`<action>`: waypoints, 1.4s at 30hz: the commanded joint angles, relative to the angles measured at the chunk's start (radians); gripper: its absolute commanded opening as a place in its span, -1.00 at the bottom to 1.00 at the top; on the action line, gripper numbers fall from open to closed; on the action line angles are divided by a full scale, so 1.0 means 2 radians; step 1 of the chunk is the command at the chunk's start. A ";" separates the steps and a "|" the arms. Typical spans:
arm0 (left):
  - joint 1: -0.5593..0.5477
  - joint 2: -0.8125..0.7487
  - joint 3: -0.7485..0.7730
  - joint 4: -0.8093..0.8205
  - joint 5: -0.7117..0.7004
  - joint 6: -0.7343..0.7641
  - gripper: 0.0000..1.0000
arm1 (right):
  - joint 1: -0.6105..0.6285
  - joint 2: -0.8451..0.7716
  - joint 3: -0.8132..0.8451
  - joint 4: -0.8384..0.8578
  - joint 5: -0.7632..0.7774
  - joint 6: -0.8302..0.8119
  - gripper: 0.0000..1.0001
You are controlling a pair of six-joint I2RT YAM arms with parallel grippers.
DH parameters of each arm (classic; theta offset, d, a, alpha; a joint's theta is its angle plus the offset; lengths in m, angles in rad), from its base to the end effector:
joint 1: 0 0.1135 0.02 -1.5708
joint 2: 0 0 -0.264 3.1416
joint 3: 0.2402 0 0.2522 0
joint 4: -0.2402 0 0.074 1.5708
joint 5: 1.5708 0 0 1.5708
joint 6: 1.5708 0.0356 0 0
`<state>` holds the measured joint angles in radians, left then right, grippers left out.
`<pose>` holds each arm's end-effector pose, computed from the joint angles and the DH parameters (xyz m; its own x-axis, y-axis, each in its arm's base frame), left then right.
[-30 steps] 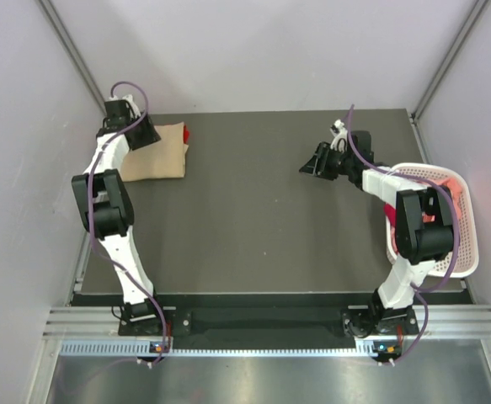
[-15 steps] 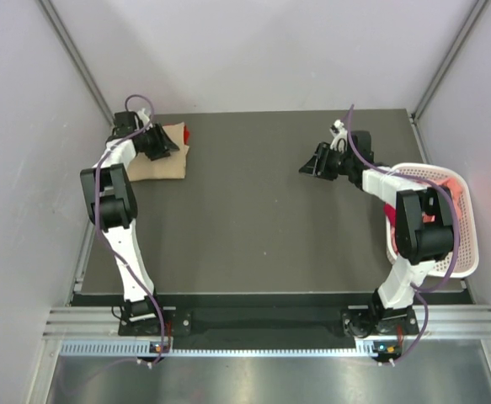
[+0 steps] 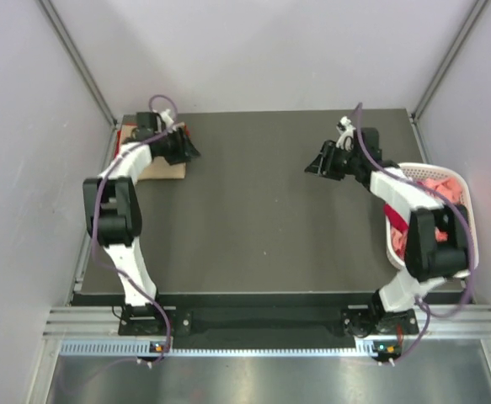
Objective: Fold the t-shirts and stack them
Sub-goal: Neatly place the folded tshirt to the corner
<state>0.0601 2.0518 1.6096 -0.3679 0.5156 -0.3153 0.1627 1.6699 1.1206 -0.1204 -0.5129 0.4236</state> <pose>0.4618 0.0102 0.2209 -0.7764 -0.3170 -0.5447 0.0487 0.8315 -0.5533 0.3610 0.0770 0.2343 -0.7725 0.2362 -0.5895 -0.2230 0.7683 0.5999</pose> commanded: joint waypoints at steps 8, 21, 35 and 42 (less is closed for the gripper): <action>-0.117 -0.319 -0.195 0.071 0.039 -0.014 0.08 | 0.016 -0.267 -0.018 -0.122 0.052 -0.037 0.50; -0.117 -0.542 -0.331 0.164 0.048 -0.095 0.98 | 0.015 -0.456 -0.089 -0.136 0.081 0.026 1.00; -0.124 -0.556 -0.375 0.152 0.075 -0.128 0.98 | 0.012 -0.418 -0.131 -0.130 0.042 0.001 0.99; -0.127 -0.550 -0.375 0.136 0.074 -0.108 0.98 | 0.012 -0.437 -0.135 -0.108 0.057 -0.005 0.99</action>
<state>-0.1894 0.9516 0.8505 -0.0982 0.6506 -0.5682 0.1875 0.8154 0.8185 -0.3988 -0.4110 0.4374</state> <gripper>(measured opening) 0.991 0.995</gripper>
